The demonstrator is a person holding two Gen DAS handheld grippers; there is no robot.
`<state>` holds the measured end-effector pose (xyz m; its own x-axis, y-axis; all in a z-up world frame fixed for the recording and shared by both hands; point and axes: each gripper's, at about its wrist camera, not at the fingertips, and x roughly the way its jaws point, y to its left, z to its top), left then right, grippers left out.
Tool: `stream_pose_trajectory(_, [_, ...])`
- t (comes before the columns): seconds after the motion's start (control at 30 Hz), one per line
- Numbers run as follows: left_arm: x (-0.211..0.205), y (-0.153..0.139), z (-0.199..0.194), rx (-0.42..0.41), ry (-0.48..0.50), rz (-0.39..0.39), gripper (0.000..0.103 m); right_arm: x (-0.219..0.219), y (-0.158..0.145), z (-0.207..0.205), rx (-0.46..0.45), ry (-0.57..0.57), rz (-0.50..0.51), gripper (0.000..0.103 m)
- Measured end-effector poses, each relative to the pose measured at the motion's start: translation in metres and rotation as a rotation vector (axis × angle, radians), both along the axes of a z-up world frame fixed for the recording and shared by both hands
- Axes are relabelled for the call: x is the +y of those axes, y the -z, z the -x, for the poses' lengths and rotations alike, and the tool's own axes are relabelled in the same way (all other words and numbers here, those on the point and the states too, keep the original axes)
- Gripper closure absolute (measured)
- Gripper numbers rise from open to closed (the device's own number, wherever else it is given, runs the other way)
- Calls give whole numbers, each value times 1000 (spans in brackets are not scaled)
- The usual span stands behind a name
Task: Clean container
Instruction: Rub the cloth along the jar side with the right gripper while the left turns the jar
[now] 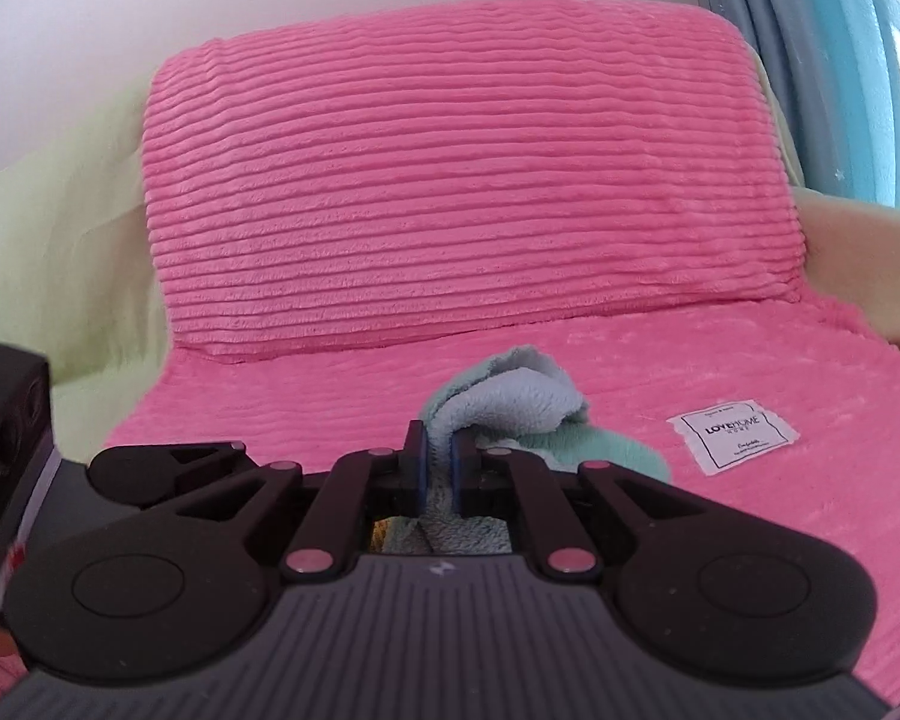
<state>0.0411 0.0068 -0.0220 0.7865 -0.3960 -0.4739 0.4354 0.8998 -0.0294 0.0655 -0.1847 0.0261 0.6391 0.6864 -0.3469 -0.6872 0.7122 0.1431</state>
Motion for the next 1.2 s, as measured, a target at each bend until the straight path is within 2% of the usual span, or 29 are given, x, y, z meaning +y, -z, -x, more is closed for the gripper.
stream_pose_trajectory(0.07, [15,0,-9,77,-15,138,16,-2,0,-2,7,11,-6,98])
stream_pose_trajectory(0.13, [24,3,-16,134,-25,229,15,-4,1,-4,13,22,-12,98])
stream_pose_trajectory(0.23, [31,7,-20,174,-29,302,17,-4,0,-5,16,27,-11,98])
stream_pose_trajectory(0.3, [33,7,-20,177,-30,322,18,-3,-1,-5,14,29,-7,98])
stream_pose_trajectory(0.4, [25,3,-16,131,-18,246,18,-5,-2,-4,17,32,-5,98])
stream_pose_trajectory(0.43, [19,1,-13,102,-12,189,18,-5,-3,-4,19,31,-4,97])
stream_pose_trajectory(0.53, [-11,-2,-2,-31,23,-88,18,-5,-4,-2,21,18,-2,97])
stream_pose_trajectory(0.6, [-20,0,3,-74,40,-171,18,-5,-4,-2,21,17,-3,97])
stream_pose_trajectory(0.77, [-20,1,1,-74,47,-174,18,-4,-3,-2,22,13,-5,97])
stream_pose_trajectory(1.07, [-27,1,9,-95,56,-225,18,-4,-2,-3,24,8,-8,98])
stream_pose_trajectory(1.2, [-26,0,7,-82,52,-209,18,-4,-2,-3,24,5,-9,98])
